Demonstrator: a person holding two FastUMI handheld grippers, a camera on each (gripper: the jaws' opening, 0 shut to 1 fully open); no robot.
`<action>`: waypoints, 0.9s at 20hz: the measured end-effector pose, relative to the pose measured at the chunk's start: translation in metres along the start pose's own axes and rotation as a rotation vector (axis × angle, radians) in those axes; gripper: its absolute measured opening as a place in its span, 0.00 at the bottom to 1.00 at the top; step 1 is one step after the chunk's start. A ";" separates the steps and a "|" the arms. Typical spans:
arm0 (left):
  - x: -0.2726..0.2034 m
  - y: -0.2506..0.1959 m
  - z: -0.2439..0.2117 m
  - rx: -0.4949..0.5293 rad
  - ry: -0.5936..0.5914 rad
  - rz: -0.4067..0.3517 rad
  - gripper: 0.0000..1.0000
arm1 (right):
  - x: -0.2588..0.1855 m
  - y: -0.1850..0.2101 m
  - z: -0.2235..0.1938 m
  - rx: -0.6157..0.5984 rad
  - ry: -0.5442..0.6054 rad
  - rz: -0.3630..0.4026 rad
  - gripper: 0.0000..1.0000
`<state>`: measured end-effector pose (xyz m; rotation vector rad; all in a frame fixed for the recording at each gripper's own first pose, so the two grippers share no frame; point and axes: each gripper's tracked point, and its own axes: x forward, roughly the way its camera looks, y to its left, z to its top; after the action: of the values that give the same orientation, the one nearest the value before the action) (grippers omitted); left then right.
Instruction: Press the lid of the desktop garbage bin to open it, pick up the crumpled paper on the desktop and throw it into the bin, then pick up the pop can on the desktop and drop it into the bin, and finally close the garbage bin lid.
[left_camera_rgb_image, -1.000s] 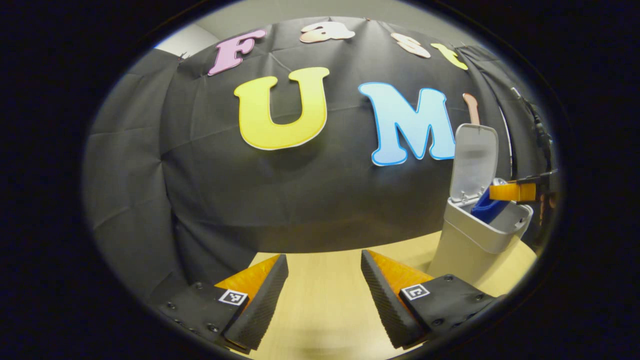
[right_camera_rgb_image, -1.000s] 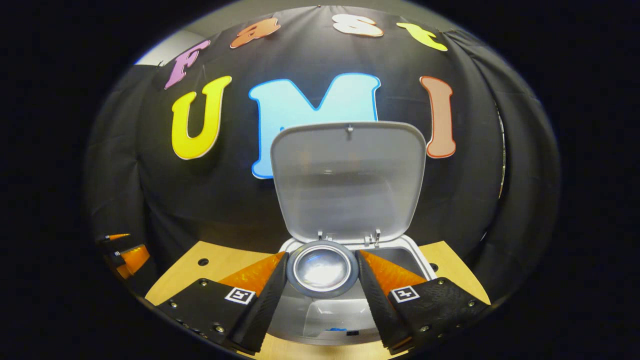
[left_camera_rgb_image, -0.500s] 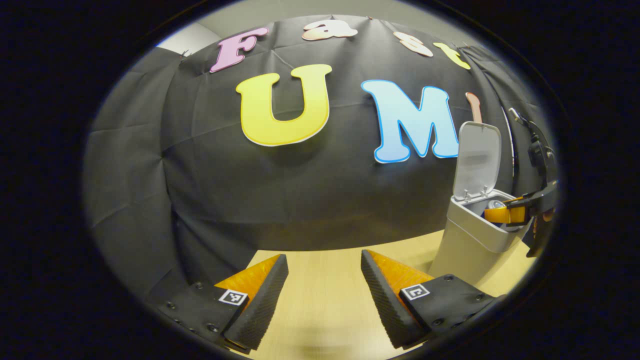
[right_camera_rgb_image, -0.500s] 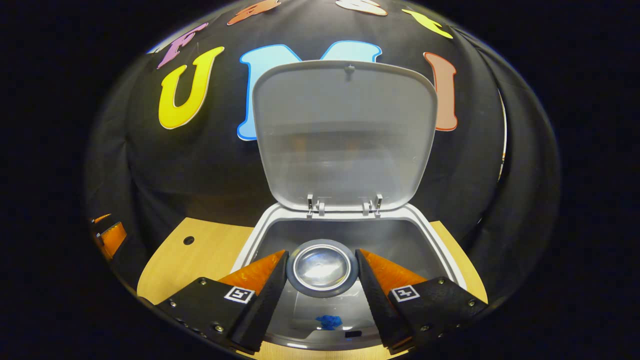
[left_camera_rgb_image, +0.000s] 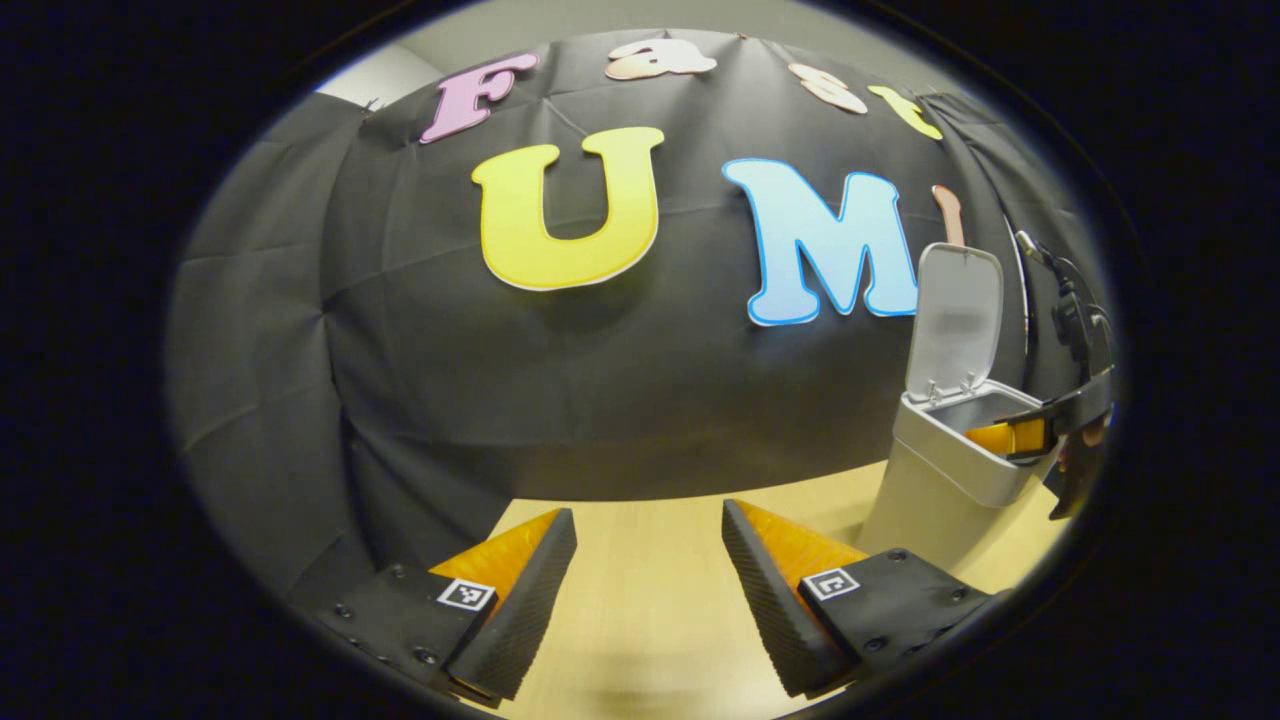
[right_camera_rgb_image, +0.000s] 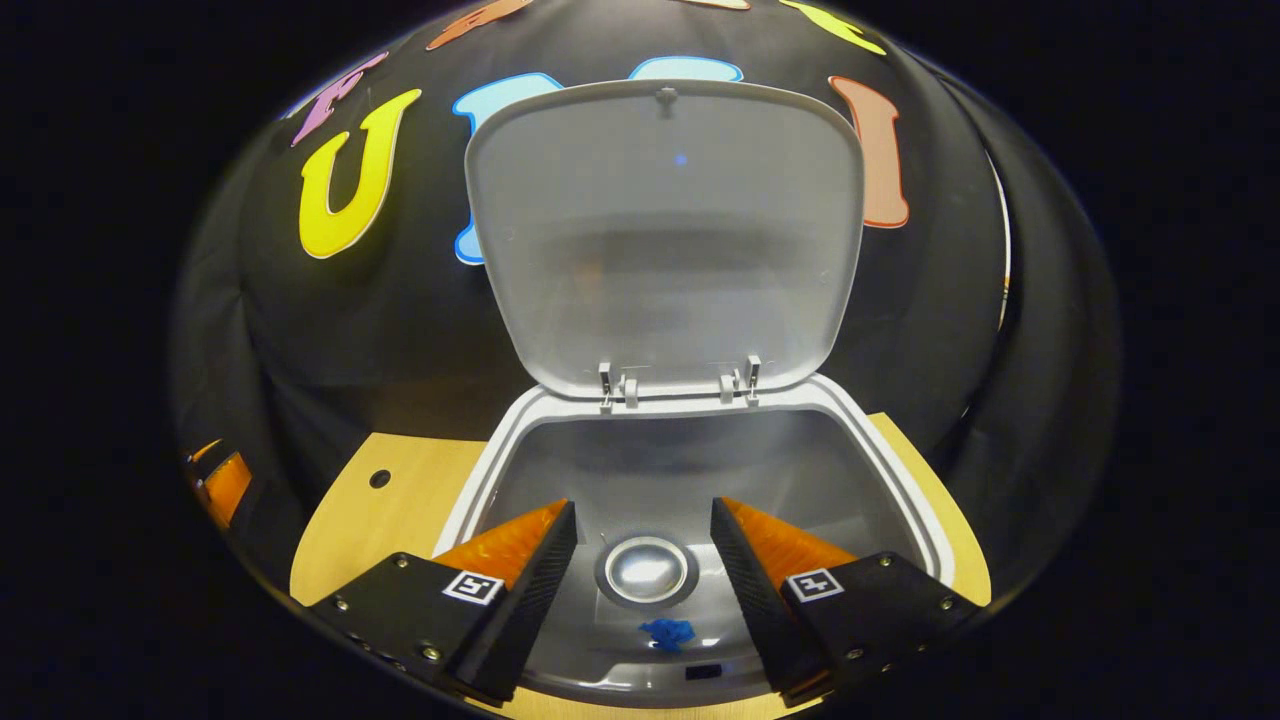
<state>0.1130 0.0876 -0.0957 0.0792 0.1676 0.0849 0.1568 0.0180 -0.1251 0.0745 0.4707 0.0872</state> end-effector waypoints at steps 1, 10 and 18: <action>-0.001 0.000 -0.001 0.000 0.001 0.001 0.96 | -0.002 0.000 -0.001 -0.003 0.001 0.000 0.98; -0.006 -0.002 0.002 -0.011 -0.006 -0.008 0.96 | -0.039 0.009 0.041 -0.014 -0.131 0.026 0.97; -0.013 0.003 0.006 -0.020 -0.014 -0.002 0.96 | -0.072 0.005 0.087 0.000 -0.231 0.026 0.97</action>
<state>0.1013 0.0892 -0.0879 0.0594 0.1529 0.0835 0.1328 0.0116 -0.0147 0.0898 0.2389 0.1030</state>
